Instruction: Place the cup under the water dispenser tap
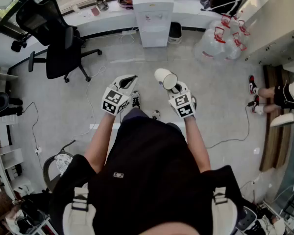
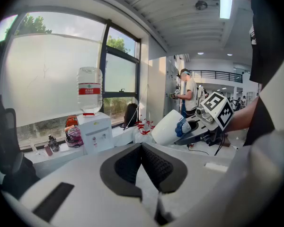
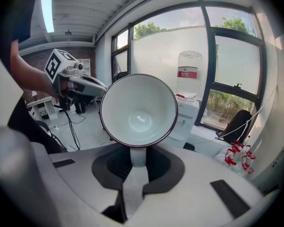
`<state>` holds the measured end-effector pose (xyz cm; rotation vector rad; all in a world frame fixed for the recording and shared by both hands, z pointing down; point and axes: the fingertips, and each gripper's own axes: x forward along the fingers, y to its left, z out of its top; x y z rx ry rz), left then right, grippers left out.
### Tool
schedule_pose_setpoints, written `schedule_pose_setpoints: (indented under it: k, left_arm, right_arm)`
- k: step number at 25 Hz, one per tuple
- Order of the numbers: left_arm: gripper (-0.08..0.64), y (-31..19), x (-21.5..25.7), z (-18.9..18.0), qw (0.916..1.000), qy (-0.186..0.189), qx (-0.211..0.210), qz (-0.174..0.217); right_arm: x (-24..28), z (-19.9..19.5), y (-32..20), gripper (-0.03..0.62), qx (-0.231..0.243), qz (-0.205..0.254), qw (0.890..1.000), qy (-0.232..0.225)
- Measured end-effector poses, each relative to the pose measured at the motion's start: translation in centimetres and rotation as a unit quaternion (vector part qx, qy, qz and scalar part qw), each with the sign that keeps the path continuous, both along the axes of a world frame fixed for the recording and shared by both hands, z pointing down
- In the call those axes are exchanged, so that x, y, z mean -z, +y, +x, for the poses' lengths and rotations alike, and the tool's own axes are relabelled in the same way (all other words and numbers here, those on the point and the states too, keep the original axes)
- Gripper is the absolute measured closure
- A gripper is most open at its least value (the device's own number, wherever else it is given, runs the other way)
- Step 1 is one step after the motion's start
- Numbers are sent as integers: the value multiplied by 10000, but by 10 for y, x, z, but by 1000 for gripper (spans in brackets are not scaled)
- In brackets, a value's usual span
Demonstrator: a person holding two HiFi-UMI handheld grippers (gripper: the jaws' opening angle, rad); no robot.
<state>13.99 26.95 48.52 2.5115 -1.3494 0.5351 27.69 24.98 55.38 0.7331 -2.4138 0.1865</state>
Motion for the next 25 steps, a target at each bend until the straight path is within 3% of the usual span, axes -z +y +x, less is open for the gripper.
schedule_pose_setpoints:
  k: [11, 25]
  left_arm:
    - [563, 4, 5, -2, 10000, -6, 4, 79]
    - [563, -11, -16, -41, 9996, 246, 135, -92]
  right_arm:
    - [1, -8, 5, 557, 37, -2, 10000, -33]
    - [-2, -36, -14, 557, -115, -31, 9999, 38]
